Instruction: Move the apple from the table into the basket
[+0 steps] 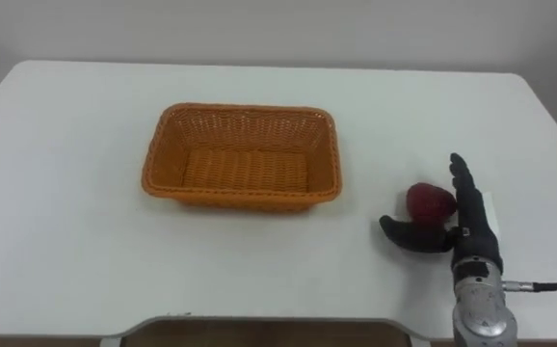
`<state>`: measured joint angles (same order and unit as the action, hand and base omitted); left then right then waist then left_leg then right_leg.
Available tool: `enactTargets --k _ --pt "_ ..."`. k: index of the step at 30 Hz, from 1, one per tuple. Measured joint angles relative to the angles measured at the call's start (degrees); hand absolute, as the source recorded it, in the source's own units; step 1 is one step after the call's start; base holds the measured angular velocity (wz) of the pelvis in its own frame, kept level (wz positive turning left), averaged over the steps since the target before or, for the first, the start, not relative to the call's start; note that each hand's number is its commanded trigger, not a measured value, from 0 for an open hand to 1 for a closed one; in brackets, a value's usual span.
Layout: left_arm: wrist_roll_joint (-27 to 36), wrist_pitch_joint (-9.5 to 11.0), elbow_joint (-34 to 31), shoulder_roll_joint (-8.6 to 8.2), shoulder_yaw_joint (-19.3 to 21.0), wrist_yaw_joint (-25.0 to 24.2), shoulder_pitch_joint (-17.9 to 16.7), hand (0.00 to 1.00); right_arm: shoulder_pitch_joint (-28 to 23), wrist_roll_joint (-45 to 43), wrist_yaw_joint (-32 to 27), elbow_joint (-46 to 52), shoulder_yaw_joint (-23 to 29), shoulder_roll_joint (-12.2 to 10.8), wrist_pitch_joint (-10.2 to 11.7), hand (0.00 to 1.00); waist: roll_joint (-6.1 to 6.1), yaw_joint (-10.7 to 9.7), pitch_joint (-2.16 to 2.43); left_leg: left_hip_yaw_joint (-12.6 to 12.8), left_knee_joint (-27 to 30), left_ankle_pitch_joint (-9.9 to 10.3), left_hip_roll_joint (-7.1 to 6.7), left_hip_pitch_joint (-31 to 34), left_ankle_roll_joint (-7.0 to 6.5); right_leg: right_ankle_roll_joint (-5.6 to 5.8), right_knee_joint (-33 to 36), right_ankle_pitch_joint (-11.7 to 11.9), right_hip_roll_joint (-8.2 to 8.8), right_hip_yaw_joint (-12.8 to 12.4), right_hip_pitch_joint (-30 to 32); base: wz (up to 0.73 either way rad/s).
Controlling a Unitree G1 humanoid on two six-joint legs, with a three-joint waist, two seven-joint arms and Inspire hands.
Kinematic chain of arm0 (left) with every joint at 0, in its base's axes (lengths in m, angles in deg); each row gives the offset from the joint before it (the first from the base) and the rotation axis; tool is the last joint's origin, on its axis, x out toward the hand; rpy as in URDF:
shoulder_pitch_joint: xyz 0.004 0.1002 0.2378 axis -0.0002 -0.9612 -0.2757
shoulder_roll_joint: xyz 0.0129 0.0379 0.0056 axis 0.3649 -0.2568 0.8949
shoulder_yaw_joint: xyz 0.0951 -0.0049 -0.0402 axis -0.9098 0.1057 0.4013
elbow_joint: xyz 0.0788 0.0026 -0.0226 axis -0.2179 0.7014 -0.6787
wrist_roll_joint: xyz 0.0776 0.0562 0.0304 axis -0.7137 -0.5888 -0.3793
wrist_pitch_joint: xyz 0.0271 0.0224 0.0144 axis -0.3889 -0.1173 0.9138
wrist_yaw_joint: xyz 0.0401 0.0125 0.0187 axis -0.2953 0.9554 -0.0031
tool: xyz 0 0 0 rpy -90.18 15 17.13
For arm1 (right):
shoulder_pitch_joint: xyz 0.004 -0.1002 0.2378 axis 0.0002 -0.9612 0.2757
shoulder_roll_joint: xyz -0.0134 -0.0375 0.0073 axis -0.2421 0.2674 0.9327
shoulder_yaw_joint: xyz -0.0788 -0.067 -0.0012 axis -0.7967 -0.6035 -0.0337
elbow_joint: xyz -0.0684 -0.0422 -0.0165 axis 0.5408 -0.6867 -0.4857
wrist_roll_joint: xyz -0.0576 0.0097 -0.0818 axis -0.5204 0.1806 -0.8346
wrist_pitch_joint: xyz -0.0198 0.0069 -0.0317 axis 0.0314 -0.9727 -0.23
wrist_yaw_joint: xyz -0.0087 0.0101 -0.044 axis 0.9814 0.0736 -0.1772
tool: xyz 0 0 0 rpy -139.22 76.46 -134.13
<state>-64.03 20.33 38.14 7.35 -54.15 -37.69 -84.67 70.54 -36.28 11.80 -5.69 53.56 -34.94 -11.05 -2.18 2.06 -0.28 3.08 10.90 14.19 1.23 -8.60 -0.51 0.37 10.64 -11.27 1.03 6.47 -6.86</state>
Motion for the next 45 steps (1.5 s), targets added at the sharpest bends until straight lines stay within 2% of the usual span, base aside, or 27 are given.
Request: enactTargets --k 8,19,25,26,32,41,45 --pt "-0.42 -0.15 0.08 0.10 0.06 -0.95 -0.34 0.00 1.70 -2.92 -0.45 -1.76 1.63 0.18 -0.76 1.00 -0.83 0.02 0.36 -0.12 0.07 0.00 -0.01 0.00 0.00 0.00 -0.04 0.00 -0.02 0.10 -0.07 0.00" --pt "-1.11 -0.18 0.17 0.40 0.11 -1.80 -0.30 0.00 2.81 -5.96 -1.08 -3.17 1.81 0.18 -0.76 1.00 -0.97 0.14 0.28 -0.18 0.08 0.00 0.02 -0.07 0.00 0.00 0.01 0.00 -0.05 0.09 -0.10 0.00" --pt "-0.97 -1.18 0.27 0.51 -0.66 -1.71 -0.29 0.00 3.31 -5.99 -1.09 -2.71 1.35 0.19 -1.55 1.00 -0.97 0.05 0.20 -0.23 0.05 0.00 0.02 -0.01 0.00 0.00 0.03 0.00 -0.05 0.05 -0.06 0.00" --pt "-0.97 -1.18 0.34 0.51 -0.65 -1.69 -0.28 0.00 3.32 -5.93 -1.09 -2.08 1.29 0.19 -2.04 1.00 -1.09 0.09 0.26 -0.20 0.00 0.00 0.01 -0.02 0.00 0.00 0.11 0.00 -0.06 0.00 -0.08 0.00" --pt "-1.04 -1.24 1.33 0.33 -0.49 -1.14 -0.40 0.00 3.33 -5.48 -1.42 5.21 0.35 0.19 -2.16 1.00 -0.61 0.42 -0.07 0.03 -0.05 0.00 0.00 -0.01 0.01 0.00 0.26 0.00 -0.09 -0.25 0.13 -0.02" --pt "-1.26 -1.09 0.20 0.31 -0.47 -0.47 -0.45 0.00 4.96 -6.25 -2.58 16.15 0.36 0.19 -2.01 1.00 -0.92 1.17 0.08 0.09 -0.05 -0.01 -0.01 0.40 0.01 0.00 0.18 0.00 -0.03 0.08 0.11 0.00" --pt "-2.08 -0.61 0.21 0.35 -0.38 -0.56 -0.05 0.00 5.18 -6.94 -2.58 23.90 0.26 0.19 -2.01 1.00 -0.80 1.52 0.12 0.13 -0.08 -0.01 0.01 0.21 0.01 0.00 0.20 0.00 -0.05 0.04 -0.05 0.00"
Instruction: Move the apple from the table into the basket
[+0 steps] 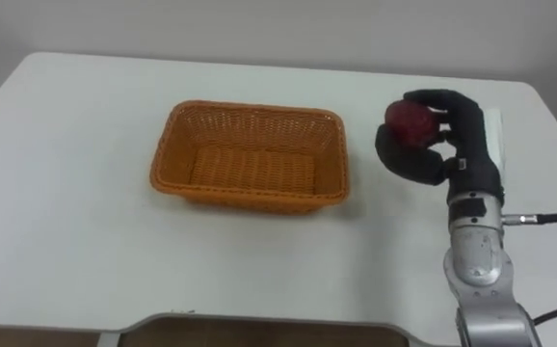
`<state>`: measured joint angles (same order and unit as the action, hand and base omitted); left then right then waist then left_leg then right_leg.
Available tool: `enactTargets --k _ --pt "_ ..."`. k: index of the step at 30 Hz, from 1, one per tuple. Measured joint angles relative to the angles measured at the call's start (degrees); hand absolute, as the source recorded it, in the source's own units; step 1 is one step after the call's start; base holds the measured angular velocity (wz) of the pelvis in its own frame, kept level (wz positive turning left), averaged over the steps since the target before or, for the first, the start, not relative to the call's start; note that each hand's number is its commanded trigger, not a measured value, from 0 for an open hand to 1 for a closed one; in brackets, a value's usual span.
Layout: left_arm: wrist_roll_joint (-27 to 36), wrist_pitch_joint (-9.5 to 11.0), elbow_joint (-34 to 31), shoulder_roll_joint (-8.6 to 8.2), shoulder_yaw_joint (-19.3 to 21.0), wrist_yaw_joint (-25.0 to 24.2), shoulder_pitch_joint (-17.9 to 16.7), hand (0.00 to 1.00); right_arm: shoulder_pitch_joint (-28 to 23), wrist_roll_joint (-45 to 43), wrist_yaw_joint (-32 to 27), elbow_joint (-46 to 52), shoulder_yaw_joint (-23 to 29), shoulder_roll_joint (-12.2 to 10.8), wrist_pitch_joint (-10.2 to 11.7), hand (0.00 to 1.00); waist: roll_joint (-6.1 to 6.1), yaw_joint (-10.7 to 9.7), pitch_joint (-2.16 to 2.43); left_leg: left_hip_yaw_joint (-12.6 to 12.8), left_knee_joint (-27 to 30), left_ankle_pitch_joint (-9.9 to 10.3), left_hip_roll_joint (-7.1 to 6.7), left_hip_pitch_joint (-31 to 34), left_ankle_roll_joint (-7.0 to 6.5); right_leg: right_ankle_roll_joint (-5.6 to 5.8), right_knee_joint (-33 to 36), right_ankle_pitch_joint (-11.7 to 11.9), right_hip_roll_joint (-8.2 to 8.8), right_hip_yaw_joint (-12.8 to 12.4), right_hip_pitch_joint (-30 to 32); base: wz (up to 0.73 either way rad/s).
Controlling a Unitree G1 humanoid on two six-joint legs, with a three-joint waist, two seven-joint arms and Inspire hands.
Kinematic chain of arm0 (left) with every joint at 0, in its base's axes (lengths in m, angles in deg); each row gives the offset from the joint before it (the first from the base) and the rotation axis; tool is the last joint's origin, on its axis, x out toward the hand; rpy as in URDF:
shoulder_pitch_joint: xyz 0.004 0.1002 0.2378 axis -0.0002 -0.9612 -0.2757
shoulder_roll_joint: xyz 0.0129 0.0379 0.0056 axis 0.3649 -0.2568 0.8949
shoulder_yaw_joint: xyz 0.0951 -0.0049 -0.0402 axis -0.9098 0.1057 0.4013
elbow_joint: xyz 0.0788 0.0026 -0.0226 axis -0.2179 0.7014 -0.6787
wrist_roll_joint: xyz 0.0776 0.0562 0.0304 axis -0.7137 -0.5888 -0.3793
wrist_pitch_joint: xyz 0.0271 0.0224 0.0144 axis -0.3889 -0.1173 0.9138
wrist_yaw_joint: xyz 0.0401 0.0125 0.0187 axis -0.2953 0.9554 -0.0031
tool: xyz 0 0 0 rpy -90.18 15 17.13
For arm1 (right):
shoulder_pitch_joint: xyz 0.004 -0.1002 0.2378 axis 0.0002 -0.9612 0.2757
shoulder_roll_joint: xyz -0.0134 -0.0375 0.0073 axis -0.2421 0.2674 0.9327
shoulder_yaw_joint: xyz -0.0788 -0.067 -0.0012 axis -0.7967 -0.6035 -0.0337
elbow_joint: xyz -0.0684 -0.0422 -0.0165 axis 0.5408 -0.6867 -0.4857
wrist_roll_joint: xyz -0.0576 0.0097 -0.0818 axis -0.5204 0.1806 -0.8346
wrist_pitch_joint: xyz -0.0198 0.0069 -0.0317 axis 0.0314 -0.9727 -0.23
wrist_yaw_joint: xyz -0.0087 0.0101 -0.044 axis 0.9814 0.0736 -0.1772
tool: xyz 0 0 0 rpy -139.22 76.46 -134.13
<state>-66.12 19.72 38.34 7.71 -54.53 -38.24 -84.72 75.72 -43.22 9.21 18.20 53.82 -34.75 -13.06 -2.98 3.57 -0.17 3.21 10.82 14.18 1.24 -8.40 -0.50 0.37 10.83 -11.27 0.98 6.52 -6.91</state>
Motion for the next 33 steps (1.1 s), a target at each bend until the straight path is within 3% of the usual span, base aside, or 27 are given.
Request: enactTargets --k 13,21,22,23,24,33 --pt "0.07 -0.01 0.07 0.00 -0.37 0.38 0.81 0.00 0.16 -3.26 2.47 7.10 -5.81 0.54 0.10 1.00 0.05 1.54 0.01 -0.06 -0.03 0.00 0.08 0.31 0.01 -0.05 -0.01 0.18 -0.10 -0.03 0.23 0.00" --pt "0.10 -0.21 0.32 -0.13 -2.57 0.32 2.27 0.00 0.19 -1.67 6.64 11.76 -12.29 0.95 -0.47 1.00 0.36 2.99 -0.08 -0.02 -0.07 -0.01 0.07 0.11 0.02 -0.06 -0.13 0.20 -0.12 -0.26 0.07 0.00" --pt "0.10 -0.21 0.33 -0.13 -2.58 0.32 2.39 0.00 0.19 -1.61 7.11 11.76 -12.71 0.95 -0.78 0.56 0.33 3.11 -0.06 -0.08 -0.07 -0.01 0.07 0.14 0.02 -0.06 -0.13 0.20 -0.12 -0.21 0.07 0.00" --pt "0.09 -0.21 0.33 -0.12 -2.58 0.34 2.50 0.00 0.19 -1.63 7.88 11.76 -13.62 0.96 -1.28 0.24 0.31 3.29 -0.05 -0.12 -0.08 -0.01 0.07 0.18 0.02 -0.06 -0.13 0.20 -0.12 -0.18 0.07 0.00" --pt "0.09 -0.22 0.34 -0.14 -2.58 0.35 2.50 0.00 0.19 -1.64 8.88 11.76 -14.19 0.95 -1.33 0.00 0.33 3.34 -0.06 -0.17 -0.07 -0.01 0.07 0.25 0.02 -0.06 -0.14 0.20 -0.12 -0.15 0.10 0.00" --pt "0.07 -0.56 0.29 -0.14 -4.12 1.57 2.89 0.00 0.44 -3.45 12.15 12.14 -16.24 0.96 -2.06 0.00 0.42 4.15 0.01 -0.26 0.48 -0.02 0.07 1.78 0.04 -0.08 0.05 0.23 -0.07 -0.09 1.30 0.00"
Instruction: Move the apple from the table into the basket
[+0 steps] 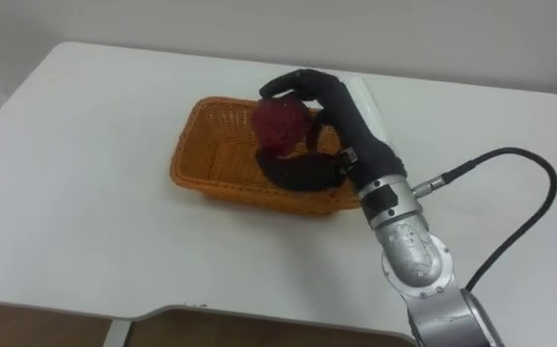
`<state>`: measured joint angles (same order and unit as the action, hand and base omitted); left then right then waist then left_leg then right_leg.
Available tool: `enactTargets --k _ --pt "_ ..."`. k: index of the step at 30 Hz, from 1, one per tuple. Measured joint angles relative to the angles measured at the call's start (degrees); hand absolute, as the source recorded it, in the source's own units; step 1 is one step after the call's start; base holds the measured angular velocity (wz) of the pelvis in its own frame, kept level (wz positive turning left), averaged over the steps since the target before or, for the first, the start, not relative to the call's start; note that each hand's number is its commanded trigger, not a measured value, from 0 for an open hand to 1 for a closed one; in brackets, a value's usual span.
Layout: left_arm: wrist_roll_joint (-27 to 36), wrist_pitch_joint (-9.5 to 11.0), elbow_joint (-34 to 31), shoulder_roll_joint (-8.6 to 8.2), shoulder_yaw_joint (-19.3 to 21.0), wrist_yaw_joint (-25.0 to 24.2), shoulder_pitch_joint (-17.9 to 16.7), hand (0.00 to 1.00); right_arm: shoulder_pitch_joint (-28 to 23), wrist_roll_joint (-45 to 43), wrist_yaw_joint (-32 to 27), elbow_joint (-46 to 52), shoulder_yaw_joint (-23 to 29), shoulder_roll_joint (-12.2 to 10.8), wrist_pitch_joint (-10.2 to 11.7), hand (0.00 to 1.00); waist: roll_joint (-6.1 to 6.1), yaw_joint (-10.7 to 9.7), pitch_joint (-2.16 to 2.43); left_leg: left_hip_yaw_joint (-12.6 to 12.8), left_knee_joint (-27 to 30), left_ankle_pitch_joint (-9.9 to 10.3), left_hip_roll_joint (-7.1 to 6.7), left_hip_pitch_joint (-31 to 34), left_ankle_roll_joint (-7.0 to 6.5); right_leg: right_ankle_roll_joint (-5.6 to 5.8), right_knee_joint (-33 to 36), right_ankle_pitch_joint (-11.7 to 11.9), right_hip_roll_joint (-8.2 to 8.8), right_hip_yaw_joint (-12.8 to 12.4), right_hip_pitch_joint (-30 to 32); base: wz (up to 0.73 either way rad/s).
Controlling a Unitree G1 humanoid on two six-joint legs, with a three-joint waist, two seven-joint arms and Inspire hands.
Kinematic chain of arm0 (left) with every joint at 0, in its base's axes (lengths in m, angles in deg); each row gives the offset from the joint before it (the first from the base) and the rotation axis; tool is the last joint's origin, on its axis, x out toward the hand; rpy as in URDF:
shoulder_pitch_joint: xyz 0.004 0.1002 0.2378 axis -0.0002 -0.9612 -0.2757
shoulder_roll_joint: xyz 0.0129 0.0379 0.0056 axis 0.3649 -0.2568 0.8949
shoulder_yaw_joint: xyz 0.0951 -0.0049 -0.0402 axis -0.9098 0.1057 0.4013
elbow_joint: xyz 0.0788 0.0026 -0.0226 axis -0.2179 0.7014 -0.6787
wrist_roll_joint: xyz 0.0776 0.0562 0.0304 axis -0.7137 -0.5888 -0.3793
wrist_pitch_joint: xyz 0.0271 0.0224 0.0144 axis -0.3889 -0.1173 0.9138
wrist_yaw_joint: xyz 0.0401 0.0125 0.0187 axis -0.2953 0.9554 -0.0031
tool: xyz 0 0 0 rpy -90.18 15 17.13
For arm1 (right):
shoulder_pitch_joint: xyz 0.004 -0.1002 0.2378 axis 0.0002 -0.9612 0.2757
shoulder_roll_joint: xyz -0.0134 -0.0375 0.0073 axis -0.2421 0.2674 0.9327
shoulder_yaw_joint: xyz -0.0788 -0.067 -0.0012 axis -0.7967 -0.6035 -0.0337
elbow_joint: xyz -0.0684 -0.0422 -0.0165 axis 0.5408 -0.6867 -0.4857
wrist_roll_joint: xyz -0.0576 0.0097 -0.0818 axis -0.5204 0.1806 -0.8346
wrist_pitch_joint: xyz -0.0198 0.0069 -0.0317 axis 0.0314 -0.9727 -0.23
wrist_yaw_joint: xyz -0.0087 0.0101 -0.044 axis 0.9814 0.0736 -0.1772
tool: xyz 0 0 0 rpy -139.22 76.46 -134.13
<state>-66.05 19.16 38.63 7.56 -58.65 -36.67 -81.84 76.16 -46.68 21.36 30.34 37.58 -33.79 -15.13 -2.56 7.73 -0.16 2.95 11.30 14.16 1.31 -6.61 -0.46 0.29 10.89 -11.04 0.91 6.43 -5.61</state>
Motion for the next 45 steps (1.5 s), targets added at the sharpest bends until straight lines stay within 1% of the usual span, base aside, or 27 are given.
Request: enactTargets --k 8,14,16,19,22,23,24,25,27,28,29,30,31,33,34,35,36,37,38,39,40,41,42,43,45 --pt "0.04 0.02 -0.02 -0.04 -0.62 0.08 0.24 0.00 0.76 0.65 0.03 1.56 0.07 0.02 0.00 0.00 -0.21 -0.16 0.08 0.03 0.01 0.00 0.00 -0.17 0.00 0.00 -0.06 0.01 0.02 -0.17 -0.11 0.00" --pt "0.28 0.03 0.01 -0.05 -0.62 -0.12 0.00 0.00 0.79 2.18 -0.02 1.56 0.25 0.03 0.00 0.00 -0.28 -0.19 -0.14 0.04 -0.11 0.00 0.00 -1.09 0.00 0.00 -0.17 0.02 0.00 -0.15 -0.98 0.00" --pt "0.30 0.03 0.08 -0.04 -0.50 -0.27 0.02 0.00 0.81 2.18 -0.06 1.56 0.65 0.04 0.01 0.00 -0.26 -0.51 -0.15 0.01 -0.06 0.00 0.00 -1.01 0.00 0.03 -0.17 0.07 0.00 0.12 -0.96 0.00" --pt "0.30 0.04 0.25 -0.01 -0.41 -0.35 -0.44 0.00 0.99 2.28 -1.16 1.56 2.90 0.16 0.15 0.00 -0.25 -1.35 -0.17 -0.22 -0.38 0.00 0.00 -0.91 0.00 0.03 -0.17 0.13 0.00 0.49 -0.88 0.04" --pt "0.32 0.13 0.19 0.06 0.15 -0.47 -0.98 0.00 0.99 2.39 -4.65 1.56 6.77 0.69 0.26 0.00 -0.35 -2.01 -0.10 -0.29 -0.43 0.00 0.02 -0.87 0.00 0.04 -0.17 0.13 -0.02 0.63 -0.83 0.00" --pt "0.31 0.21 0.19 0.05 0.40 -0.45 -1.38 0.00 0.99 2.43 -6.12 1.56 8.40 0.68 0.63 0.00 -0.37 -2.54 -0.09 -0.28 -0.45 0.00 0.03 -0.87 0.00 0.04 -0.18 0.13 -0.03 0.58 -0.76 0.00" --pt "-0.01 0.33 0.22 0.02 0.80 -0.47 -1.80 0.00 0.95 2.38 -7.58 1.57 9.94 0.69 1.25 0.00 -0.66 -3.10 0.10 -0.13 -0.49 0.00 0.02 -0.87 0.00 0.04 -0.17 0.13 -0.03 0.49 -0.66 -0.05" --pt "-0.02 0.47 0.26 0.00 1.13 -0.48 -2.05 0.00 0.94 2.27 -8.07 1.57 11.00 0.68 1.44 0.00 -0.61 -3.37 0.09 0.01 -0.51 0.00 0.03 -0.90 0.00 0.04 -0.18 0.13 -0.05 0.33 -0.62 -0.08" --pt "0.03 1.27 0.53 -0.20 4.53 -0.35 -2.61 0.00 0.94 2.01 -10.96 1.56 17.19 0.84 2.13 0.00 -0.63 -4.42 0.10 0.13 -0.48 0.00 -0.07 -1.11 -0.01 0.04 -0.19 0.13 0.03 0.14 -0.62 -0.04" --pt "0.05 1.62 0.76 -0.17 5.41 -0.12 -2.59 0.00 0.94 2.18 -12.38 1.57 18.87 1.05 2.32 0.00 -0.64 -4.49 0.10 0.16 -0.49 0.00 -0.08 -1.22 -0.01 0.04 -0.22 0.13 0.03 0.07 -0.61 0.00" --pt "0.06 1.79 0.89 -0.01 6.38 0.54 -2.72 0.00 0.95 2.32 -15.48 1.57 22.15 1.53 2.61 0.00 -0.67 -4.95 0.14 0.18 -0.51 0.00 -0.09 -1.34 -0.01 0.04 -0.27 0.13 0.03 0.05 -0.69 0.00" --pt "0.09 1.81 0.93 0.10 6.86 1.28 -3.14 0.00 0.96 2.30 -18.58 1.56 24.89 1.74 3.01 0.00 -0.70 -5.93 0.13 0.13 -0.65 0.00 -0.07 -1.72 -0.01 0.04 -0.31 0.13 0.02 0.06 -0.98 0.00" --pt "0.08 1.81 0.96 0.09 7.21 1.50 -3.38 0.00 0.95 2.27 -20.07 1.44 26.40 1.80 3.34 0.00 -0.63 -6.27 0.08 0.16 -0.69 0.00 -0.05 -1.95 -0.01 0.05 -0.31 0.13 -0.01 -0.05 -1.05 -0.06" --pt "0.08 2.07 0.97 -0.12 9.37 2.40 -4.28 0.00 0.89 2.10 -26.61 1.26 32.53 1.88 3.76 0.00 -0.64 -7.52 0.12 0.56 -0.66 -0.01 0.01 -2.15 -0.01 0.06 -0.28 0.12 -0.04 -0.13 -0.90 -0.10" --pt "0.08 2.16 0.97 -0.16 9.91 2.69 -4.44 0.00 0.88 2.09 -28.51 1.03 34.00 1.99 3.98 0.00 -0.67 -7.57 0.11 1.04 -0.67 -0.01 0.06 -2.10 -0.01 0.06 -0.24 0.12 -0.05 -0.16 -0.80 -0.18" --pt "0.09 2.26 0.90 -0.22 10.81 3.38 -4.82 0.00 0.75 2.25 -32.03 0.41 36.47 2.18 4.48 0.00 -0.69 -7.97 0.12 1.77 -0.68 0.00 0.12 -2.06 -0.01 0.06 -0.29 0.12 -0.11 -0.47 -0.75 -0.19" --pt "0.31 2.26 0.61 -0.23 11.07 4.05 -5.61 0.00 0.18 3.11 -35.18 -0.97 38.64 2.43 5.39 0.00 -0.77 -8.80 0.16 1.76 -0.66 0.00 0.14 -1.91 -0.01 0.06 -0.26 0.12 -0.13 -0.52 -0.81 -0.14" --pt "0.37 2.23 0.57 -0.24 11.20 4.32 -5.87 0.00 -0.47 4.27 -36.66 -1.63 39.47 2.78 5.52 0.00 -0.87 -9.12 0.25 1.75 -0.66 0.00 0.13 -1.89 -0.01 0.06 -0.23 0.12 -0.12 -0.49 -0.84 0.00" --pt "0.54 2.21 0.24 -0.25 11.57 4.87 -6.17 0.00 -2.43 7.03 -39.56 -3.36 41.41 3.38 5.83 0.00 -1.02 -9.53 0.35 1.97 -0.65 0.00 0.14 -2.10 -0.01 0.06 -0.23 0.11 -0.15 -0.80 -0.43 -0.06" --pt "0.99 2.21 0.05 -0.19 12.04 5.12 -6.33 0.00 -3.89 9.37 -41.81 -6.38 43.34 3.59 5.90 0.00 -1.19 -9.89 0.43 2.19 -0.54 0.00 0.14 -2.01 -0.01 0.06 -0.24 0.12 -0.19 -1.14 -0.19 -0.07" --pt "1.07 2.21 0.06 -0.18 12.12 5.27 -6.46 0.00 -4.33 10.91 -42.81 -8.23 44.32 3.59 5.87 0.00 -1.40 -10.47 0.53 2.14 -0.60 0.00 0.13 -1.91 -0.01 0.06 -0.20 0.12 -0.16 -1.01 -0.14 0.00" --pt "1.15 2.20 -0.02 -0.31 12.74 5.66 -6.49 0.00 -5.47 14.85 -44.71 -12.00 46.84 3.58 5.80 0.00 -1.58 -11.06 0.59 2.03 -0.82 0.00 0.07 -1.70 -0.01 0.08 -0.08 0.12 -0.10 -0.90 -0.01 0.06" --pt "1.36 2.19 -0.05 -0.32 13.56 6.05 -6.62 0.00 -6.83 19.06 -46.64 -15.66 49.03 3.58 5.58 0.00 -1.52 -11.46 0.56 2.05 -1.10 0.01 0.06 -1.67 -0.02 0.11 0.06 0.10 -0.10 -0.97 0.07 0.04" --pt "1.66 2.14 -0.09 -0.26 13.74 6.20 -6.77 0.00 -7.59 21.12 -47.64 -17.45 49.77 3.57 5.56 0.00 -1.45 -11.87 0.60 2.05 -1.10 0.02 0.06 -1.62 -0.02 0.12 -0.02 0.10 -0.09 -0.89 0.08 0.00" --pt "2.45 1.76 -0.85 -0.32 14.15 6.28 -7.32 0.00 -10.36 28.27 -50.11 -25.97 51.99 3.55 5.31 0.00 -1.58 -13.19 0.81 2.04 -0.82 0.05 0.06 -0.85 -0.04 0.21 -0.07 0.18 -0.10 -1.07 0.55 0.00"
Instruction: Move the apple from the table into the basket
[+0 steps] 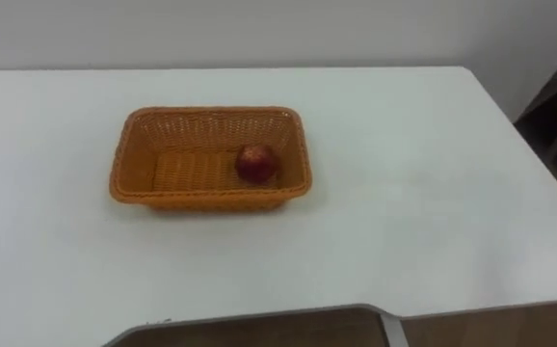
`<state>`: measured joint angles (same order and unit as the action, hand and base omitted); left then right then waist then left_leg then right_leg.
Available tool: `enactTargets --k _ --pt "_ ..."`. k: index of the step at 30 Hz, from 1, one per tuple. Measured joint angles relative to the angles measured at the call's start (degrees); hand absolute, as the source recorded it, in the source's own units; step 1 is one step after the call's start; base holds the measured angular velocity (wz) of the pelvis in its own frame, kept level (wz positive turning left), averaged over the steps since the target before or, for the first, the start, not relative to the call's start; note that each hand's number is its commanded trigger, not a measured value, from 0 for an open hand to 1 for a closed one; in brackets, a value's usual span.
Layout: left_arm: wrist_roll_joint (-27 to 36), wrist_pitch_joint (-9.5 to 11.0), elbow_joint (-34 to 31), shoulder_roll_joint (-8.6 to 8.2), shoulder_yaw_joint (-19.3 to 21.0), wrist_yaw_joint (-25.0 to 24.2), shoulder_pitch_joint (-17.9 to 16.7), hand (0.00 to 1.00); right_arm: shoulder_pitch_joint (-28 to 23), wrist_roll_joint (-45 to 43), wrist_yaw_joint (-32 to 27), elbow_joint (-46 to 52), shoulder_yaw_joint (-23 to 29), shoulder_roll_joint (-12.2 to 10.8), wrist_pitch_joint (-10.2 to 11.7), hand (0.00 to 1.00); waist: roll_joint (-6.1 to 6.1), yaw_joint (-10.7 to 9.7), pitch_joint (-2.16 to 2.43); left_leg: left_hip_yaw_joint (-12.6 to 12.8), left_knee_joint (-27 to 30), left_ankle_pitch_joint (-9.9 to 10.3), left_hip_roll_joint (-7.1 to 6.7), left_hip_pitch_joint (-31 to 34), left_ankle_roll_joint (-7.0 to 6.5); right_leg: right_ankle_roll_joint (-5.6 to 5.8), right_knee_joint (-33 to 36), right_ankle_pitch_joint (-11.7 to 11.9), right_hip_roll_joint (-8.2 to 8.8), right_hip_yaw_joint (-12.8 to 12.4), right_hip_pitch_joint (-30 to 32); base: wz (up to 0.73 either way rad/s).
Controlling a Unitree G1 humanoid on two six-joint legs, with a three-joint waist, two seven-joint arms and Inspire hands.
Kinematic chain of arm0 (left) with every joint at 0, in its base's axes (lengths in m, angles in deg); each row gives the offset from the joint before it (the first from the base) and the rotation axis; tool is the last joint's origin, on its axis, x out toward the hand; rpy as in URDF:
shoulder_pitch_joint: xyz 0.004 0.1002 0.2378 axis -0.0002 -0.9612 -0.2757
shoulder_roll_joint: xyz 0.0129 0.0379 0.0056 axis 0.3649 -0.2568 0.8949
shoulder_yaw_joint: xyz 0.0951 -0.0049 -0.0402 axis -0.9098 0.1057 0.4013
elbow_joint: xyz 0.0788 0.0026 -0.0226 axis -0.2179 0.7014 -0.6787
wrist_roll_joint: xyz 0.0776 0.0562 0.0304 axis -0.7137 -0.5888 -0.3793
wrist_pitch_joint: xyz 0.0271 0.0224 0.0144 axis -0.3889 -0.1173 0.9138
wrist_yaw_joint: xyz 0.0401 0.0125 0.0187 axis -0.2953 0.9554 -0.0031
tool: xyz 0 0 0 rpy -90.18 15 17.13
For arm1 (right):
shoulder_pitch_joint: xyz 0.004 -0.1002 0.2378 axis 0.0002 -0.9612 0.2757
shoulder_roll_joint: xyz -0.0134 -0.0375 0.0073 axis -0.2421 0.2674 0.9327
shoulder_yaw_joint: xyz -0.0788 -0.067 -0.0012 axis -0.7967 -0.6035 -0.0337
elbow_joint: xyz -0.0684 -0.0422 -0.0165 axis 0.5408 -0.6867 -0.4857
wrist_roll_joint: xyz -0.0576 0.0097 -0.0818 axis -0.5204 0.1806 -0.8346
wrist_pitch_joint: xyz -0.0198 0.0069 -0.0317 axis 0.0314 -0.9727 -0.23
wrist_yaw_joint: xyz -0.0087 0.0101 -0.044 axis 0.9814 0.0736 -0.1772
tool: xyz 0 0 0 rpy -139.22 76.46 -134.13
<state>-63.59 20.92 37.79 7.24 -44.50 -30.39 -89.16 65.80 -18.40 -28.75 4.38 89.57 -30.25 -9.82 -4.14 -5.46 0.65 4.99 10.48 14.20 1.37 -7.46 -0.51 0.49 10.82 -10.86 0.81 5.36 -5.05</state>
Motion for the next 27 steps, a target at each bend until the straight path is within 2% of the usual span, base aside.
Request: enactTargets --k 2,4,7,8,10,12,13,15,16,18,22,24,27 --pt "0.25 -0.79 -0.75 -0.09 -0.01 0.02 0.02 0.00 -0.13 5.20 -1.07 -6.79 1.32 -0.03 -1.03 0.00 0.18 -0.81 0.09 0.37 0.01 -0.01 -0.02 0.21 -0.01 -0.01 0.78 0.00 -0.02 -0.53 0.55 -0.15" --pt "0.51 -1.50 -1.70 -0.02 0.00 0.02 0.32 0.00 -0.17 10.11 -1.95 -12.85 1.90 0.01 -2.06 0.00 0.96 -0.92 0.03 1.04 -0.04 -0.01 0.03 0.40 -0.01 -0.02 1.24 -0.02 -0.07 -1.12 1.23 -0.20" --pt "0.32 -2.07 -3.59 0.04 0.17 -0.04 1.01 0.00 -1.78 14.69 0.17 -26.04 0.65 -0.67 -3.27 0.00 1.53 -1.04 -0.10 0.89 0.00 -0.01 0.03 0.72 -0.02 -0.01 1.03 -0.01 -0.06 -0.97 1.24 0.05" --pt "0.43 -2.28 -3.93 -0.15 0.17 -0.25 1.04 0.00 -2.47 15.73 2.48 -30.75 -0.12 -1.79 -3.89 0.00 1.29 -0.81 0.07 0.77 -0.04 -0.01 0.04 0.67 -0.02 -0.02 1.00 -0.02 -0.05 -0.84 1.16 0.00" --pt "0.16 -2.98 -3.89 -0.55 0.03 -0.64 1.07 0.00 -3.55 19.14 5.74 -36.55 -3.00 -3.70 -4.86 0.00 1.40 -0.37 -0.01 0.80 -0.03 -0.01 0.07 0.63 -0.02 -0.04 0.93 -0.04 -0.12 -0.98 1.23 0.00" --pt "-0.12 -3.79 -3.66 -1.08 -0.18 -1.37 1.07 0.00 -4.61 19.64 11.46 -44.19 -8.80 -6.56 -6.73 0.00 1.60 0.08 -0.14 0.67 0.04 -0.01 0.04 0.62 -0.01 -0.05 0.87 -0.07 -0.08 -0.86 1.18 0.02" --pt "-0.16 -3.81 -3.34 -1.23 -0.23 -1.63 1.18 0.00 -4.60 19.63 13.08 -45.95 -10.13 -7.15 -7.24 0.00 1.75 0.30 -0.20 0.68 0.05 -0.01 0.02 0.61 -0.01 -0.04 0.86 -0.08 -0.07 -0.89 1.16 0.00" --pt "-0.24 -4.01 -1.63 -1.45 -0.27 -2.71 1.92 0.00 -4.46 19.22 19.36 -51.21 -15.77 -9.58 -9.02 0.00 1.85 1.37 -0.29 0.77 -0.21 -0.01 0.01 0.32 -0.02 -0.02 0.75 -0.08 -0.05 -0.93 1.08 0.00" --pt "-0.24 -4.09 -1.61 -1.50 -0.32 -2.87 1.82 0.00 -4.52 18.85 21.04 -52.30 -17.46 -9.88 -9.37 0.00 1.83 1.43 -0.32 0.77 -0.35 -0.01 0.01 0.13 -0.01 -0.02 0.66 -0.08 -0.05 -0.91 1.14 0.00" --pt "-0.25 -4.13 -1.61 -1.60 -0.68 -2.97 1.57 0.00 -4.23 14.21 28.20 -54.48 -22.49 -10.27 -11.00 0.00 2.01 1.98 -0.34 0.76 -0.89 -0.01 -0.03 -0.56 -0.01 0.03 -0.02 -0.11 -0.02 -0.86 0.72 0.00" --pt "-0.28 -4.12 -1.64 -1.51 -2.45 -2.76 3.04 0.00 -3.27 6.05 35.55 -54.37 -28.54 -10.27 -11.38 0.00 2.36 3.33 -0.39 0.35 -0.86 0.04 -0.03 -0.66 -0.07 0.07 -0.22 -0.07 -0.03 -0.61 0.24 0.03" --pt "-0.29 -4.07 -1.64 -1.58 -4.24 -2.85 3.93 0.00 -1.96 2.75 39.65 -54.26 -31.61 -10.30 -11.40 0.00 2.79 4.20 -0.68 0.11 -0.87 0.05 -0.05 -0.61 -0.08 0.07 -0.29 -0.07 -0.04 -0.54 0.20 0.02" --pt "-0.28 -3.89 -1.56 -1.56 -6.74 -2.83 4.78 0.00 0.58 -0.52 43.86 -54.20 -34.44 -10.68 -11.23 0.00 3.54 4.31 -0.90 -0.38 -0.88 0.05 -0.09 -0.38 -0.08 0.07 -0.66 -0.07 -0.08 -0.27 0.08 0.07"
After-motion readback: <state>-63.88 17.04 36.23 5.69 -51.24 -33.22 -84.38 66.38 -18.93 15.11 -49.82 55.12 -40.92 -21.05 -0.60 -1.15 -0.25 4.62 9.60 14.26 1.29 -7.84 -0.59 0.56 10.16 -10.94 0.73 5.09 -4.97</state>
